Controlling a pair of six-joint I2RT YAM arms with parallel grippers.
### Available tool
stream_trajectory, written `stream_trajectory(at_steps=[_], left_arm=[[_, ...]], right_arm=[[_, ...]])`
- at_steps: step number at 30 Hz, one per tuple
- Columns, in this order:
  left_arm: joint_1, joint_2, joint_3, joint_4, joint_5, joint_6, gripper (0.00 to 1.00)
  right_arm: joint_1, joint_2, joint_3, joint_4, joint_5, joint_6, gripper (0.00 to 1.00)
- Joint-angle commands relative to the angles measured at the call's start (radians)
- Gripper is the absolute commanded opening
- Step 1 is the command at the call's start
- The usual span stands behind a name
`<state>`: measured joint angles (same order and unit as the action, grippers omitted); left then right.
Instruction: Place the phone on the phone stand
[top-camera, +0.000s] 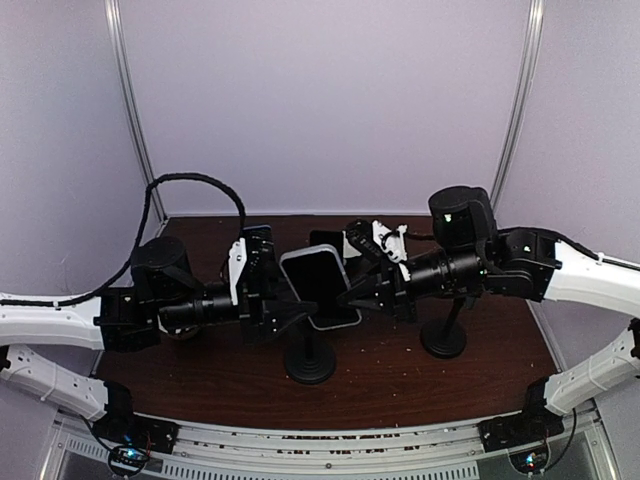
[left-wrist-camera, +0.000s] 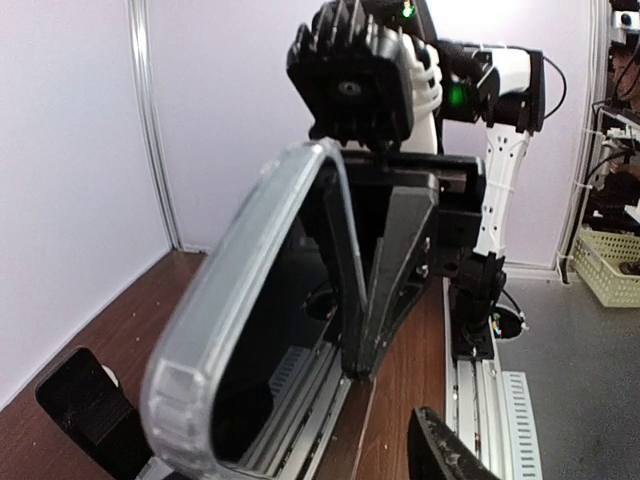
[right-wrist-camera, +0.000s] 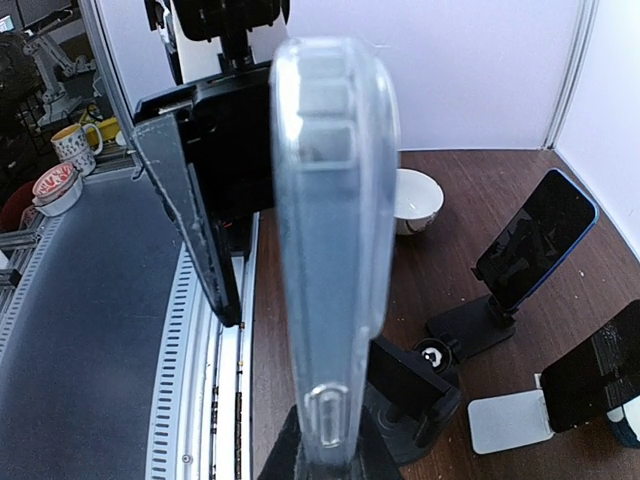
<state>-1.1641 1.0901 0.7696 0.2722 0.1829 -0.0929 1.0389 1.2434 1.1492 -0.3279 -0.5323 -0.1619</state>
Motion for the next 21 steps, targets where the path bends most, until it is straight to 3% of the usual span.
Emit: stream_trajectory(at_steps=[1, 3, 7, 9, 11, 15, 18, 20, 21], left_arm=[[-0.003, 0.013, -0.077, 0.366, 0.011, -0.04, 0.52], [-0.004, 0.028, -0.086, 0.424, 0.017, -0.045, 0.44], [-0.003, 0.074, -0.034, 0.363, 0.042, -0.054, 0.22], [-0.004, 0.087, -0.031, 0.355, 0.068, -0.055, 0.05], [-0.004, 0.089, -0.04, 0.36, 0.069, -0.057, 0.0], [-0.004, 0.068, -0.077, 0.41, -0.018, -0.056, 0.0], [-0.005, 0.047, -0.104, 0.488, -0.136, -0.073, 0.0], [-0.006, 0.05, -0.098, 0.504, -0.205, -0.09, 0.0], [-0.008, 0.055, -0.091, 0.498, -0.23, -0.105, 0.0]], right_arm=[[-0.011, 0.011, 0.018, 0.081, -0.114, -0.022, 0.0], [-0.011, 0.028, 0.033, 0.053, -0.137, -0.039, 0.0], [-0.01, 0.03, 0.039, 0.037, -0.115, -0.055, 0.0], [-0.01, 0.03, 0.048, 0.026, -0.107, -0.063, 0.0], [-0.011, 0.03, 0.048, 0.026, -0.067, -0.055, 0.0], [-0.012, -0.01, -0.053, 0.112, 0.232, 0.069, 0.36], [-0.01, -0.07, -0.186, 0.22, 0.457, 0.163, 0.51], [-0.007, -0.104, -0.262, 0.285, 0.511, 0.208, 0.58], [0.0, -0.114, -0.293, 0.329, 0.514, 0.224, 0.67]])
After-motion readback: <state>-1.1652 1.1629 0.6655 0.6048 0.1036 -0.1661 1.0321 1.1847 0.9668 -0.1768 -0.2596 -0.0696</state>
